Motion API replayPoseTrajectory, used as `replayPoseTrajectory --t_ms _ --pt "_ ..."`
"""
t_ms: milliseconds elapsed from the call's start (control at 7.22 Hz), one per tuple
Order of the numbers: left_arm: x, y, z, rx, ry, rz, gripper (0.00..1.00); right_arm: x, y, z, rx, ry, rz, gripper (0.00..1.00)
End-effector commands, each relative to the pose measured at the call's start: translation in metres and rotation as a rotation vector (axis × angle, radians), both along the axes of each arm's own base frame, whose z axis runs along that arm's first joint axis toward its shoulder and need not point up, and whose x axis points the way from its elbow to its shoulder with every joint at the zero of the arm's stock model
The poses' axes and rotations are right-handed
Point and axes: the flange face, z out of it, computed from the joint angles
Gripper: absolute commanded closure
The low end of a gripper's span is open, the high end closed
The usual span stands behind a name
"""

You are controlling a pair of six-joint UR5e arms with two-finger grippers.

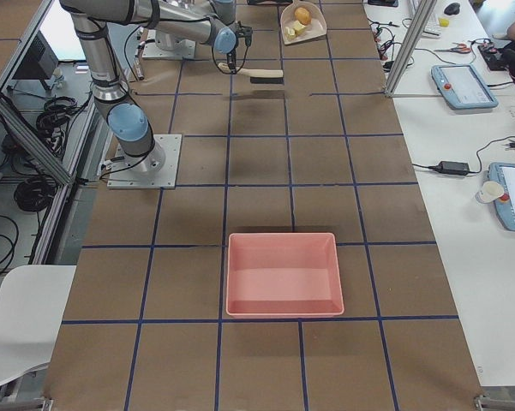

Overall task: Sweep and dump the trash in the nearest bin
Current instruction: 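Withdraw the brush with the right gripper while the left gripper lifts the dustpan, then carry the loaded dustpan over the black trash bag with the left gripper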

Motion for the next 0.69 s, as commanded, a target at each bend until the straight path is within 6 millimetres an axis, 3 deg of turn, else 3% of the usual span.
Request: replayPoseTrajectory --t_ms 0,277,554 --pt "0.015 0.010 0.011 -0.020 0.047 0.040 0.92 0.002 -0.002 -0.025 -0.008 0.076 0.064 0.99" --pt "0.037 0.030 0.030 -0.047 0.089 0.099 0.92 -0.006 -0.009 -0.027 -0.024 0.114 0.071 0.98" --pt "0.069 0.061 0.081 -0.073 0.105 0.187 0.92 -0.006 -0.008 -0.029 -0.015 0.111 0.082 0.98"
